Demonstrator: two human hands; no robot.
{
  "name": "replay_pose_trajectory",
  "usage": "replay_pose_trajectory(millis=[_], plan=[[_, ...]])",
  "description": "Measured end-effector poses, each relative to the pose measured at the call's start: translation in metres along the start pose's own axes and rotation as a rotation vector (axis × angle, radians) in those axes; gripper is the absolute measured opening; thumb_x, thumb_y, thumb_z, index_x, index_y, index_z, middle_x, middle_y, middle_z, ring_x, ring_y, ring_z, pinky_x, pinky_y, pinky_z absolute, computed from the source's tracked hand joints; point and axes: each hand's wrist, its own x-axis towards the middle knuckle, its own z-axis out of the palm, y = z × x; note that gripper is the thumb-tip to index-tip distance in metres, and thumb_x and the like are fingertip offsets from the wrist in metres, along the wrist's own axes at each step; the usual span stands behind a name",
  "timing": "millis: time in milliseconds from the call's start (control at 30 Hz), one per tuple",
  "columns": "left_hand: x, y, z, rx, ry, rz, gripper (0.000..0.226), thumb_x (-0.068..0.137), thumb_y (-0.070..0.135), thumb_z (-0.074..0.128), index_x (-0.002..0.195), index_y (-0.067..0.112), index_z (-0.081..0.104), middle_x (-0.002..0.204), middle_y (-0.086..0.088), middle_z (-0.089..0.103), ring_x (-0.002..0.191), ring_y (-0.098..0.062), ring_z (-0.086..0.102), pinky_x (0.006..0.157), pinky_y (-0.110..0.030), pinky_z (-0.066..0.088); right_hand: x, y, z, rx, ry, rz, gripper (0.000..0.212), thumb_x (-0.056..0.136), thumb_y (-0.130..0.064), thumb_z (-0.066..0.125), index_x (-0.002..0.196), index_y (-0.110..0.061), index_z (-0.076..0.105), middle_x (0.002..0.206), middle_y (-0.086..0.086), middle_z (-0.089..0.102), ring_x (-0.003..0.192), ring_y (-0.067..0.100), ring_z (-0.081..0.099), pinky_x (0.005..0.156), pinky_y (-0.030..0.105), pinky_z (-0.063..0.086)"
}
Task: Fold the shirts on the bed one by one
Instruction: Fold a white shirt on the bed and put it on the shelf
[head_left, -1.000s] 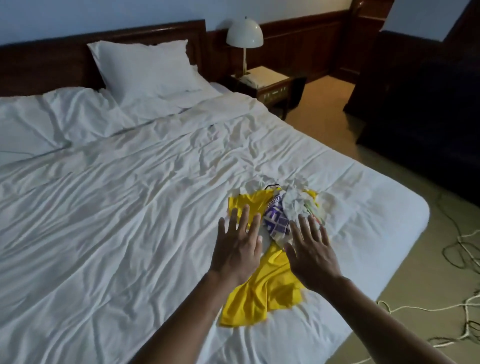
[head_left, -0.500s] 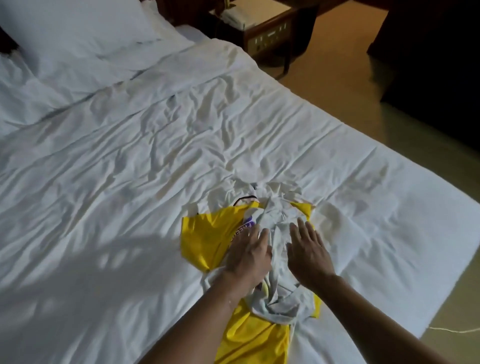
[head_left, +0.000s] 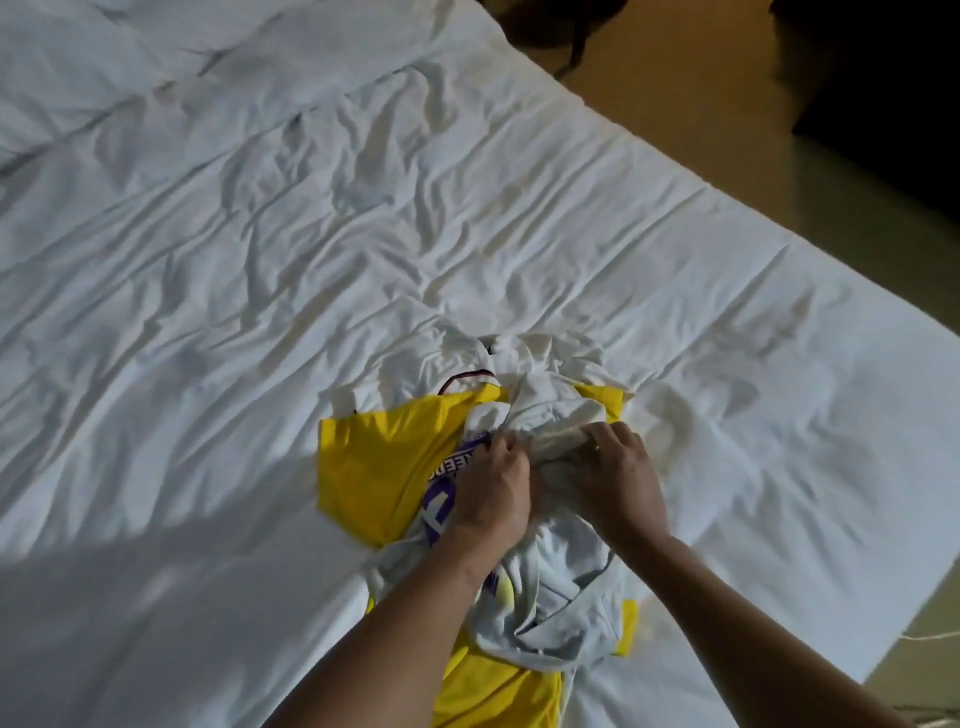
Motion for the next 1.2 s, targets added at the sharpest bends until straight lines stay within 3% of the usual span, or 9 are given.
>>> replay_pose_trajectory(millis=[133, 300, 433, 600, 767, 867, 1000, 1133, 1200], plan=[[-0.02, -0.006, -0.036, -0.286, 0.287, -0.069, 0.025, 0.097, 0.015, 0.057, 0.119, 0.013, 0.068, 0.108, -0.012, 0.072, 0.098, -0.036, 0.07, 0.078, -0.045, 0.055, -0.019, -0.048, -0.032, 0.259, 0.19, -0.041, 0.019, 0.095, -0.005, 0.063, 0.108, -0.02, 0.066, 0.09, -0.003, 0.065, 0.076, 0.021, 0.06, 0.065, 0.036, 0.046], [-0.082, -0.018, -0.136, -0.821, 0.447, -0.024, 0.019, 0.1, 0.028, 0.051, 0.108, 0.022, 0.067, 0.098, 0.009, 0.074, 0.095, -0.015, 0.07, 0.077, -0.03, 0.052, -0.053, -0.146, -0.087, 0.417, 0.248, -0.137, 0.024, 0.097, -0.013, 0.063, 0.112, -0.032, 0.062, 0.078, -0.006, 0.071, 0.069, 0.02, 0.066, 0.061, 0.045, 0.054], [-0.147, -0.041, -0.215, -0.829, 0.505, 0.04, 0.017, 0.106, 0.034, 0.051, 0.099, 0.025, 0.064, 0.087, 0.008, 0.073, 0.083, -0.007, 0.069, 0.072, -0.038, 0.054, -0.091, -0.24, -0.132, 0.44, 0.156, -0.317, 0.031, 0.09, -0.044, 0.053, 0.12, -0.043, 0.06, 0.069, -0.002, 0.069, 0.063, 0.019, 0.064, 0.062, 0.043, 0.055], [-0.246, -0.073, -0.318, -0.791, 0.679, 0.116, 0.021, 0.109, 0.019, 0.05, 0.092, 0.025, 0.061, 0.081, 0.012, 0.067, 0.074, 0.0, 0.059, 0.068, -0.027, 0.047, -0.154, -0.356, -0.171, 0.465, 0.209, -0.482, 0.015, 0.098, -0.035, 0.048, 0.099, -0.025, 0.06, 0.076, 0.007, 0.069, 0.077, 0.035, 0.065, 0.068, 0.048, 0.053], [-0.346, -0.115, -0.397, -0.496, 0.842, 0.006, 0.019, 0.093, 0.021, 0.049, 0.077, 0.031, 0.049, 0.081, 0.005, 0.055, 0.078, -0.022, 0.055, 0.064, -0.036, 0.035, -0.239, -0.46, -0.183, 0.499, 0.276, -0.626, 0.023, 0.096, -0.049, 0.033, 0.098, -0.032, 0.049, 0.076, 0.002, 0.065, 0.07, 0.029, 0.063, 0.064, 0.054, 0.054], [-0.414, -0.154, -0.416, -0.329, 0.793, -0.187, 0.016, 0.084, 0.02, 0.064, 0.094, 0.026, 0.053, 0.097, 0.001, 0.055, 0.084, -0.024, 0.057, 0.067, -0.035, 0.043, -0.299, -0.518, -0.18, 0.542, 0.291, -0.665, 0.02, 0.103, -0.042, 0.036, 0.1, -0.029, 0.05, 0.079, -0.004, 0.063, 0.069, 0.021, 0.061, 0.065, 0.053, 0.055], [-0.514, -0.22, -0.407, -0.159, 0.494, -0.445, 0.036, 0.077, 0.025, 0.072, 0.108, 0.023, 0.054, 0.103, 0.001, 0.052, 0.1, -0.03, 0.065, 0.078, -0.031, 0.044, -0.377, -0.579, -0.171, 0.654, 0.295, -0.696, 0.019, 0.107, -0.029, 0.041, 0.098, -0.017, 0.053, 0.082, -0.004, 0.059, 0.073, 0.016, 0.056, 0.066, 0.044, 0.05], [-0.604, -0.288, -0.425, -0.326, 0.199, -0.59, 0.02, 0.083, 0.018, 0.067, 0.102, 0.011, 0.064, 0.085, -0.012, 0.073, 0.062, -0.026, 0.072, 0.054, -0.034, 0.059, -0.44, -0.618, -0.14, 0.732, 0.296, -0.623, 0.018, 0.107, -0.025, 0.044, 0.097, -0.014, 0.054, 0.082, -0.007, 0.055, 0.071, 0.006, 0.049, 0.059, 0.024, 0.036], [-0.639, -0.321, -0.441, -0.463, 0.131, -0.684, 0.027, 0.099, 0.02, 0.058, 0.11, -0.003, 0.065, 0.094, -0.023, 0.076, 0.076, -0.036, 0.077, 0.059, -0.037, 0.061, -0.462, -0.633, -0.12, 0.733, 0.316, -0.601, 0.018, 0.107, -0.026, 0.045, 0.097, -0.013, 0.053, 0.092, -0.003, 0.053, 0.074, 0.003, 0.046, 0.061, 0.022, 0.031]])
